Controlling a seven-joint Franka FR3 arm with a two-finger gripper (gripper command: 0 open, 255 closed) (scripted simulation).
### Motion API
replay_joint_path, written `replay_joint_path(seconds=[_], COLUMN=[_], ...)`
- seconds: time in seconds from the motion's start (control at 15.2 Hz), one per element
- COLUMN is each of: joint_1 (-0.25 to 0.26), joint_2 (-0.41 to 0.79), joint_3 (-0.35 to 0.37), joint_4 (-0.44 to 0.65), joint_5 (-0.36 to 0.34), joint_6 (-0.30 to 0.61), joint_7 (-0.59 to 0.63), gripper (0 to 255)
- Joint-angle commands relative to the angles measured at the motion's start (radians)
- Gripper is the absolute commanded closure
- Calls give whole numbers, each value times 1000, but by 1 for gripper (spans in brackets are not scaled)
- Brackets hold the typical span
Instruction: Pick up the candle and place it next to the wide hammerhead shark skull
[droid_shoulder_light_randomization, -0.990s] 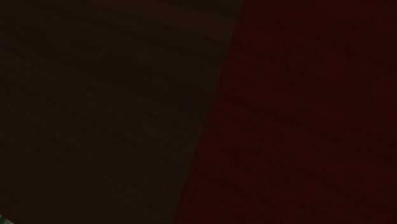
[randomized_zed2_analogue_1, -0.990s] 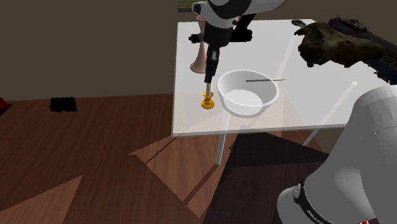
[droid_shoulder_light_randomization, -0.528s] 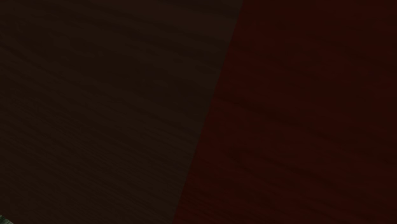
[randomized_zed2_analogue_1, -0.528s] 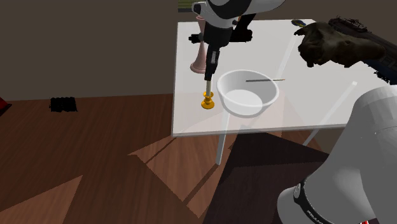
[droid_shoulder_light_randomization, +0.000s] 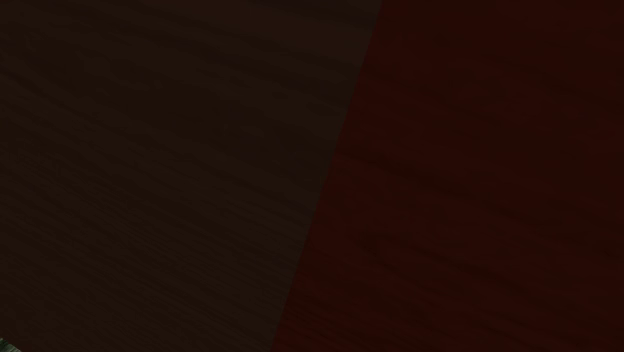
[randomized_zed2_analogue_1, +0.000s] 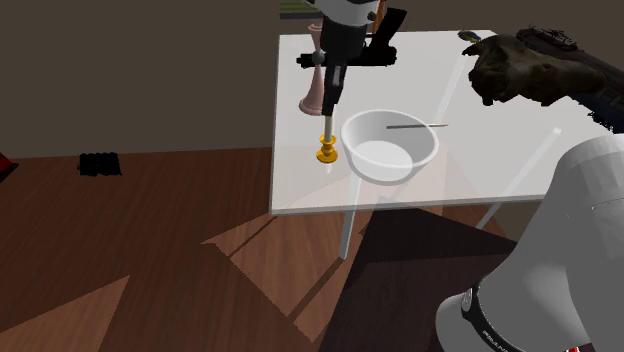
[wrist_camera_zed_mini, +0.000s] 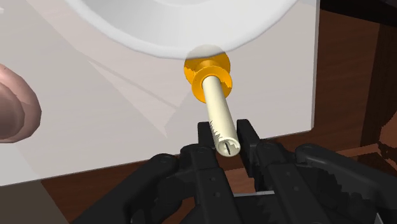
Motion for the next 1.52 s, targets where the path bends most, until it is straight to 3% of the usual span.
replay_joint_path(seconds=[0.0,1.45], joint_1=[-2,-2], joint_2=[-15,-90], joint_3=[8,65], joint_4=[16,255], joint_5=[-4,-1], joint_6=[-31,-342], joint_7=[7,40], gripper=[255,255])
